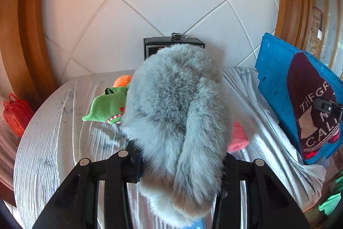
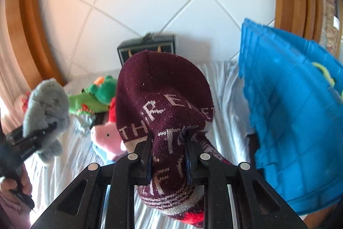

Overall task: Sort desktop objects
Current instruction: 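Carry both items over the blue crate and open both grippers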

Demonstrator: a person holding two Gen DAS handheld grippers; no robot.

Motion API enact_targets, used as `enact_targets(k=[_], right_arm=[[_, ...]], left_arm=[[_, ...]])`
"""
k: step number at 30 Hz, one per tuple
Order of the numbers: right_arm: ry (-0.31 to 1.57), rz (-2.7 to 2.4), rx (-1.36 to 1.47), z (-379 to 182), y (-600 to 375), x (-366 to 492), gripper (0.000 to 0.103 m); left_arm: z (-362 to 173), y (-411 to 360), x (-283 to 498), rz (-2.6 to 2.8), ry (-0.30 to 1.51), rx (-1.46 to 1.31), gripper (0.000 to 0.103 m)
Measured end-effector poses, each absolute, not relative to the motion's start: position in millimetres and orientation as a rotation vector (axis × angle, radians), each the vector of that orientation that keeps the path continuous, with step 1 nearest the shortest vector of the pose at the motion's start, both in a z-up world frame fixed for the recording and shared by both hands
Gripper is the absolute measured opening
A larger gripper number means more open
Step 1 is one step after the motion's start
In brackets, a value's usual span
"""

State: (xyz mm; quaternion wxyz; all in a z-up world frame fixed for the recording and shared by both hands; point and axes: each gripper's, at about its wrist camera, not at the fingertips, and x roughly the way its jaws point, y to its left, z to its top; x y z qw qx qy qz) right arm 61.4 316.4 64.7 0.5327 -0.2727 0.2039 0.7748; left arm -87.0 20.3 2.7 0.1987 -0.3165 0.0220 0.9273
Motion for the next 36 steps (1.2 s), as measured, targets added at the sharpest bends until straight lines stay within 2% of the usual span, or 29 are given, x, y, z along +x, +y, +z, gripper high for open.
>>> enact_targets(k=[7, 21, 29, 36], right_arm=[[0.399, 1.889, -0.501, 126, 318, 119, 0.021], [0.196, 1.822, -0.341, 232, 361, 287, 0.021], [0.192, 1.62, -0.402, 229, 389, 377, 0.021], [0.265, 1.498, -0.456, 204, 386, 441, 0.021]], left_arm=[[41, 100, -61, 2.58, 0.089, -0.757, 0.039], [145, 325, -14, 2.441, 0.043, -0.487, 0.039], [173, 444, 10, 2.292, 0.071, -0.557, 0.039], [160, 530, 19, 2.21, 0.187, -0.665, 0.039]])
